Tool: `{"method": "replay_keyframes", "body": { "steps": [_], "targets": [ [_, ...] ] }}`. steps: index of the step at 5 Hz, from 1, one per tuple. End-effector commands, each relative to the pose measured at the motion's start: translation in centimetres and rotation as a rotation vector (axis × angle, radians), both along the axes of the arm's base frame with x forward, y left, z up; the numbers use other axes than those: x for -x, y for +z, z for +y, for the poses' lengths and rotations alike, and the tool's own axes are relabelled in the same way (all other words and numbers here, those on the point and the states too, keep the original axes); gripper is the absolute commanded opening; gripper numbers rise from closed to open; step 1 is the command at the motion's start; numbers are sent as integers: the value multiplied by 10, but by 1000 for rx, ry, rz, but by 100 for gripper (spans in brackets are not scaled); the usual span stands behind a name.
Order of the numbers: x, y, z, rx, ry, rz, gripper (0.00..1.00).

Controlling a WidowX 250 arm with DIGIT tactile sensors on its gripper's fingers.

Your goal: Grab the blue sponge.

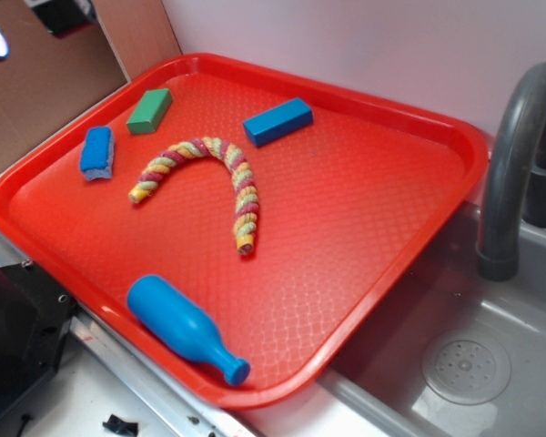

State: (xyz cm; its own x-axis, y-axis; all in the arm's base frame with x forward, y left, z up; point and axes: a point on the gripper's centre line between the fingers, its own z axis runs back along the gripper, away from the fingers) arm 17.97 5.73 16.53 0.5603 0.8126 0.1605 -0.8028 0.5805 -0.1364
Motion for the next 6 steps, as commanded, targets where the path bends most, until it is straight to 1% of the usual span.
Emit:
{"method": "replay_keyframes", "body": {
  "steps": [1, 2, 3, 4, 5, 6],
  "targets": [
    [-15, -39, 44, -104, 93, -34, 100],
    [-17, -67, 56, -116, 69, -6, 100],
    [-21, -87, 64, -97, 51, 23, 100],
    [-25, -109, 72, -81, 44, 64, 100],
    [-29, -127, 69, -34, 4, 82, 100],
    [-30, -134, 67, -9, -21, 98, 100]
  ]
}}
